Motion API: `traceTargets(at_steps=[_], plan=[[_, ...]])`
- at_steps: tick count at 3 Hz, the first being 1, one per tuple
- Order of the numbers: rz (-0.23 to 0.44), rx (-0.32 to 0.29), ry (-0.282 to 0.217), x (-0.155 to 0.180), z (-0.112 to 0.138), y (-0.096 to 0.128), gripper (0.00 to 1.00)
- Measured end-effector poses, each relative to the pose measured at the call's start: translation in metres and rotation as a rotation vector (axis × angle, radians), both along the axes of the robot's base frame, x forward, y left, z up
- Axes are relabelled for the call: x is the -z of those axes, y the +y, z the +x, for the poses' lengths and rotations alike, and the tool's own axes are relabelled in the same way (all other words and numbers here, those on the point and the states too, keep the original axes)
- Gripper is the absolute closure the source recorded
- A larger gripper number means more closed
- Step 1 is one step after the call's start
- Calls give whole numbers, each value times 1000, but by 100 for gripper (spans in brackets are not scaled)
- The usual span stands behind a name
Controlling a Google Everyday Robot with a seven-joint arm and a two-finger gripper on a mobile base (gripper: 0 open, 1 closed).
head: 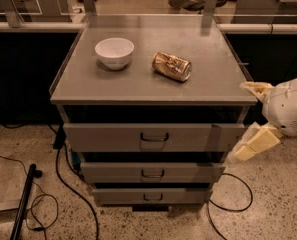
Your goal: Open top drawer
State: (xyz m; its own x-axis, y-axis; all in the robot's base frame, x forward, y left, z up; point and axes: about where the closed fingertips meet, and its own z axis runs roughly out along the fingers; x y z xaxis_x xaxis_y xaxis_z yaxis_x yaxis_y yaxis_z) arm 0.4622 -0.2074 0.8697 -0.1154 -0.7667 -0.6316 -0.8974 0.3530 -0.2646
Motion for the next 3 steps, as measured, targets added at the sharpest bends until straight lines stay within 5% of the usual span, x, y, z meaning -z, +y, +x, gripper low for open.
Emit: traceTargets(at_steps=[2,3], plan=[[-35,-1,95,78,10,1,0],[-49,-13,93,101,15,4,0]])
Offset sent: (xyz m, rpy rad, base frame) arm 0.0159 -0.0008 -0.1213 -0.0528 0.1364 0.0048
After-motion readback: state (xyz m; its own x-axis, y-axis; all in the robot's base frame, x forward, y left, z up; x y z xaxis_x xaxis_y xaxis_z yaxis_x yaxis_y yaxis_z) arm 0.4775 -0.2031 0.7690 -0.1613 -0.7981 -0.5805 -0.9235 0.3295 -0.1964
